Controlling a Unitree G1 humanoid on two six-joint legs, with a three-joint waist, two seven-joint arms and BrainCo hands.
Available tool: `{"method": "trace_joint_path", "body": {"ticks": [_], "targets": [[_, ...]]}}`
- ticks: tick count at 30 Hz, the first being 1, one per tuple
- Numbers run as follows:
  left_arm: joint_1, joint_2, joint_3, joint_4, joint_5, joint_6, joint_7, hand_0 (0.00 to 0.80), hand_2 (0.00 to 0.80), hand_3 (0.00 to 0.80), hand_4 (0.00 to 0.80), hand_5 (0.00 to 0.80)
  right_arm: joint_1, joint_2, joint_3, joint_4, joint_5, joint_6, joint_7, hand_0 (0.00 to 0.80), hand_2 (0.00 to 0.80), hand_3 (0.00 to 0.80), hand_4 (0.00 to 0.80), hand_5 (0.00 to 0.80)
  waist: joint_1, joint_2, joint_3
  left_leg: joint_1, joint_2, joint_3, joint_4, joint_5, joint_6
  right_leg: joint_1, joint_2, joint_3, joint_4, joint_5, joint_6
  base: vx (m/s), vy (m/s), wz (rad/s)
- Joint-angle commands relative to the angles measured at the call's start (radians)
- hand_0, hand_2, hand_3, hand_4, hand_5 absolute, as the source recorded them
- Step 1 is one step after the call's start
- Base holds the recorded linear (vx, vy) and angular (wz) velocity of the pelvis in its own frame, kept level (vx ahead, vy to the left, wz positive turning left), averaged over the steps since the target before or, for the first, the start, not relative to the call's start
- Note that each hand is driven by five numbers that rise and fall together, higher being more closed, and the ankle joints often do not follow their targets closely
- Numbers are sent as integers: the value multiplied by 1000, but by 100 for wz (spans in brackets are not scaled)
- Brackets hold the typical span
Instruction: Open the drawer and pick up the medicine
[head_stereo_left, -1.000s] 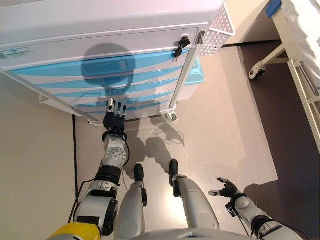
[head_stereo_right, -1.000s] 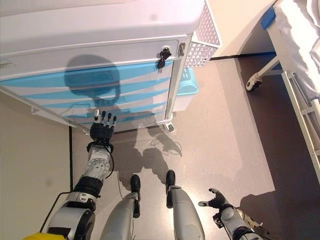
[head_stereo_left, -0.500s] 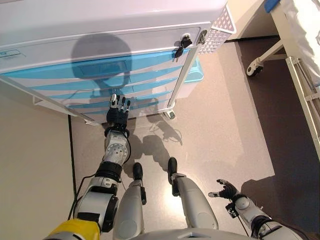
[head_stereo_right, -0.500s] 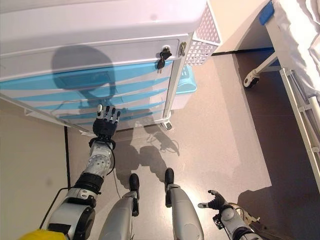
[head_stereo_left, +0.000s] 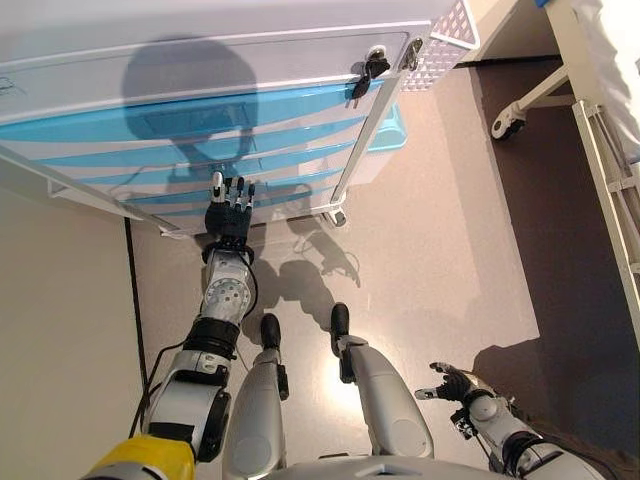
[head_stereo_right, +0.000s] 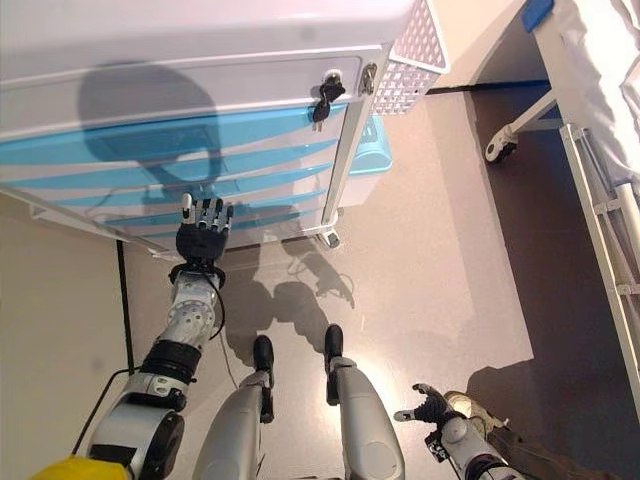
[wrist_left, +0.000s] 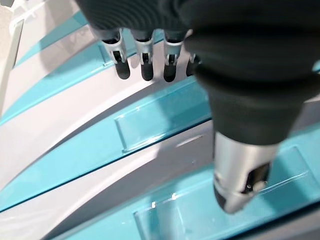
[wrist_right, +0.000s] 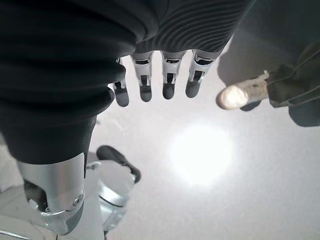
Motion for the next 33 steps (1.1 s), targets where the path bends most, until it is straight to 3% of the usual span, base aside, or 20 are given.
{"method": "trace_joint_path", "body": {"ticks": [1,22,23,24,25,26,27,28,33], "targets": [[-243,101,-17,-258,53,-110,-99,0,0,0,0,0,38,-65,62,14,-23,7,4,0,0,0,0,0,-10,31,-76,-56,-56,-8,44,-18,50,18,-15,2,-13,65,63,0,0,0],[-250,208,29,-232,43,-111,-116,0,0,0,0,0,31,-70,67,37,-41,6,13,0,0,0,0,0,3,49,-97,-30,-63,-16,43,-27,53,35,-24,2,27,36,63,1,1,-1],[-249,215,37,-221,45,-111,-113,88,88,88,88,88,30,-68,66,39,-44,7,11,0,0,0,0,0,5,49,-99,-27,-63,-18,44,-27,53,36,-26,2,34,33,62,0,0,0],[-249,215,38,-220,45,-110,-114,125,125,125,125,125,30,-68,66,39,-45,7,11,0,0,0,0,0,5,49,-98,-27,-63,-18,44,-27,53,36,-26,2,35,33,62,0,0,0],[-249,220,43,-214,45,-111,-114,329,329,329,329,329,30,-67,66,42,-45,7,10,0,0,0,0,0,6,50,-99,-24,-64,-18,42,-27,53,37,-27,1,36,31,62,0,0,0],[-250,220,43,-214,45,-111,-114,433,433,433,433,433,29,-67,66,42,-45,7,10,0,0,0,0,0,6,50,-99,-24,-64,-18,42,-27,53,38,-27,0,36,31,62,0,0,0],[-252,230,51,-200,48,-113,-112,731,731,731,731,731,29,-69,67,39,-48,6,11,0,0,0,0,0,7,50,-102,-17,-67,-18,40,-28,53,43,-27,0,41,26,61,0,0,0],[-252,232,56,-195,44,-114,-112,800,800,800,800,800,30,-69,68,39,-49,6,11,0,0,0,0,0,8,51,-102,-15,-67,-18,41,-28,53,45,-28,0,44,24,61,0,0,0],[-259,258,75,-165,48,-114,-120,800,800,800,800,800,29,-68,80,40,-67,6,13,0,0,0,0,0,12,53,-107,-1,-66,-22,34,-27,52,60,-28,-2,38,19,61,0,-6,-4]]}}
